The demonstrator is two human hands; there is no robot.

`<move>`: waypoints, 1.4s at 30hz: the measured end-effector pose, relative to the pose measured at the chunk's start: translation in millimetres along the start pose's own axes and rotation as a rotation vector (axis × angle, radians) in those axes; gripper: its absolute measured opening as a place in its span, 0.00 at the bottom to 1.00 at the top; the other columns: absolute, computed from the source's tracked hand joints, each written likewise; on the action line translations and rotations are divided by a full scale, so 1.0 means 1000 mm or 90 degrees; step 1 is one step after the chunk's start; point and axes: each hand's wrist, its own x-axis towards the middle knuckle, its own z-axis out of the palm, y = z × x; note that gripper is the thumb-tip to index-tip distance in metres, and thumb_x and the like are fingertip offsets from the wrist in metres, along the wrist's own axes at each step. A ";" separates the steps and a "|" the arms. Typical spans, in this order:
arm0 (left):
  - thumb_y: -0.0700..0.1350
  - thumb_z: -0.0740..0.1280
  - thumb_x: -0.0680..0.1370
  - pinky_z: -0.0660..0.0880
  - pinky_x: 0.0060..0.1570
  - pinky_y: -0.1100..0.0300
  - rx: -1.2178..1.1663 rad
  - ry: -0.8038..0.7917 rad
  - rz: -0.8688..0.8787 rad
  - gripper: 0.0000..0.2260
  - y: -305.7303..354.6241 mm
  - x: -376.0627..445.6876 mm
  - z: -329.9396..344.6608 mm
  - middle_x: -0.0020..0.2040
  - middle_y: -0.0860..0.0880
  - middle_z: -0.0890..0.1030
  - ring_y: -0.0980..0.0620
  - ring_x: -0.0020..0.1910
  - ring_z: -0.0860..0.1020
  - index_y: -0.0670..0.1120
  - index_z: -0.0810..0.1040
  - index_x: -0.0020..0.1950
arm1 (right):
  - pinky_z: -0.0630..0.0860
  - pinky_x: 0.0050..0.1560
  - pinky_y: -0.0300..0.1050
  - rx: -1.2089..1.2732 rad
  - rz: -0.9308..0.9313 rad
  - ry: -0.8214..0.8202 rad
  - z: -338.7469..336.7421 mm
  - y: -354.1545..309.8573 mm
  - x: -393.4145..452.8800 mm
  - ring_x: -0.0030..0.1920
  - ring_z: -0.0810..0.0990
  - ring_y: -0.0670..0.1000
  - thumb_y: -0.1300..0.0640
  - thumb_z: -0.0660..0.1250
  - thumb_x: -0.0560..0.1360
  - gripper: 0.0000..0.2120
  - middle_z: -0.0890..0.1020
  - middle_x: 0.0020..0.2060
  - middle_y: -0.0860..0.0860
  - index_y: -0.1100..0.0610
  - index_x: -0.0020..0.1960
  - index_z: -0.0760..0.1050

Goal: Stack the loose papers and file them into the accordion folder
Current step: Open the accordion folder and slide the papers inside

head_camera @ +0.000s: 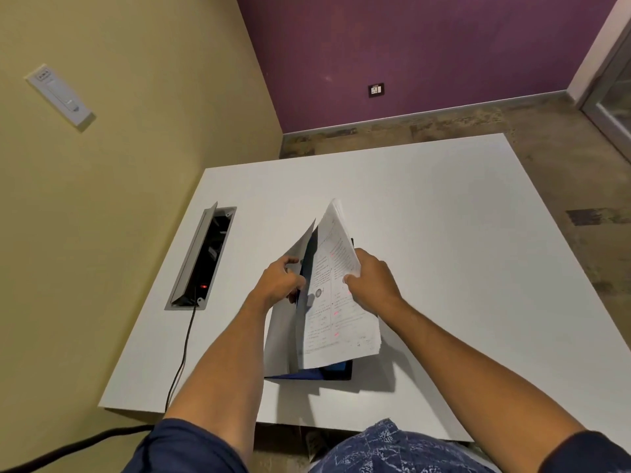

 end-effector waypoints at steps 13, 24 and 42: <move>0.37 0.69 0.70 0.82 0.41 0.51 -0.020 -0.017 0.018 0.30 0.011 0.004 0.010 0.41 0.41 0.80 0.46 0.38 0.80 0.45 0.70 0.73 | 0.85 0.49 0.54 -0.032 0.028 -0.013 0.027 -0.030 0.002 0.48 0.77 0.52 0.60 0.65 0.81 0.19 0.81 0.60 0.58 0.59 0.70 0.67; 0.33 0.66 0.76 0.82 0.41 0.53 -0.032 -0.033 0.036 0.27 0.019 0.008 0.016 0.48 0.42 0.80 0.45 0.42 0.80 0.44 0.68 0.75 | 0.79 0.59 0.49 -0.116 -0.010 -0.180 0.034 -0.001 0.010 0.55 0.82 0.56 0.48 0.68 0.82 0.29 0.83 0.58 0.60 0.58 0.78 0.67; 0.41 0.72 0.70 0.78 0.33 0.63 0.001 -0.069 0.005 0.30 0.021 0.010 0.080 0.44 0.47 0.82 0.53 0.39 0.82 0.47 0.70 0.72 | 0.85 0.53 0.60 0.275 0.367 0.089 0.010 0.114 -0.021 0.43 0.87 0.60 0.62 0.68 0.81 0.08 0.87 0.45 0.61 0.66 0.57 0.82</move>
